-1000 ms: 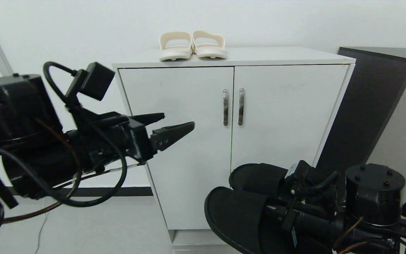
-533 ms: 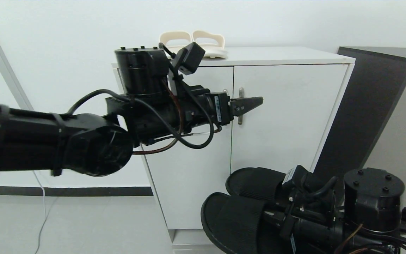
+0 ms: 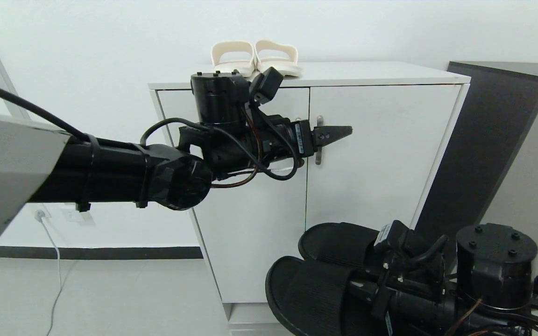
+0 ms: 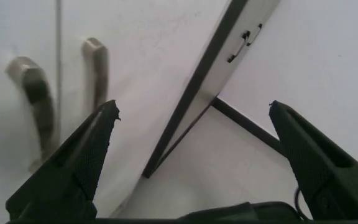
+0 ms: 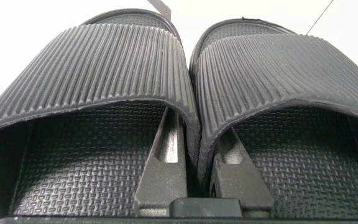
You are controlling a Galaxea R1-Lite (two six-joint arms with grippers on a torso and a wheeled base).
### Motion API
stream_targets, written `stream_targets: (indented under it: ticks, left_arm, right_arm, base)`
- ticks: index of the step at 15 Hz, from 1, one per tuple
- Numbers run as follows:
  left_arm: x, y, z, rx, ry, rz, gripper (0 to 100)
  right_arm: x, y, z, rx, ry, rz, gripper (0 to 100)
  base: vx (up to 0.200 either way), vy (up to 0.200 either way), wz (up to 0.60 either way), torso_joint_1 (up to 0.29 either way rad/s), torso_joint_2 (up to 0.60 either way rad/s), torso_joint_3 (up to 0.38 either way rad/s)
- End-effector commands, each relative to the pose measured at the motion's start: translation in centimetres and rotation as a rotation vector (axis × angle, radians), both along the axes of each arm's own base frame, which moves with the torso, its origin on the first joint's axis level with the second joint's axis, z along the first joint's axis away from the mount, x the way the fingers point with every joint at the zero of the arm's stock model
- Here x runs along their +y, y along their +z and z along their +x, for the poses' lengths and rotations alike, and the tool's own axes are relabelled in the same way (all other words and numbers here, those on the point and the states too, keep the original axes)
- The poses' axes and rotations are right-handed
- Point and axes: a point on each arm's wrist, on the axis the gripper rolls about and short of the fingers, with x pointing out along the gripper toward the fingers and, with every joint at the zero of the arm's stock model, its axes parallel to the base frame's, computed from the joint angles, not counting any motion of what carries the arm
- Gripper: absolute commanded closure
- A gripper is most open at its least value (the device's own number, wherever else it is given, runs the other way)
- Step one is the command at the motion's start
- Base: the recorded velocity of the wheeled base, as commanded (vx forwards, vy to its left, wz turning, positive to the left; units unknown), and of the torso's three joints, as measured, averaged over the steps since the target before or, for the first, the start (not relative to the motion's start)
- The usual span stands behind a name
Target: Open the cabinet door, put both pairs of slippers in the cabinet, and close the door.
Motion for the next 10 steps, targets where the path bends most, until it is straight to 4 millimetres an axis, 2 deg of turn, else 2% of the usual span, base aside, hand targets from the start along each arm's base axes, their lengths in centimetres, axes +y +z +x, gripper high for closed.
stream_targets:
  ticks: [1, 6, 10]
  left_arm:
    - [-0.1, -0.5, 0.9, 0.006, 0.014, 0.003, 0]
    - [-0.6, 0.0, 1.7, 0.014, 0.065, 0.009, 0]
    - [-2.4, -0.7, 2.5, 0.044, 0.046, 0.033, 0]
  right_arm:
    - [0.0, 0.0, 0.0, -0.002, 0.001, 0.0, 100]
    - [0.0, -0.1, 0.0, 0.0, 0.0, -0.003, 100]
    - [0.1, -0.1, 0.0, 0.001, 0.001, -0.004, 100]
  base:
    - [0.0, 0.0, 0.0, 0.0, 0.0, 0.0]
    - [0.0, 0.0, 0.0, 0.0, 0.0, 0.0]
    - [0.0, 0.0, 0.0, 0.0, 0.0, 0.0]
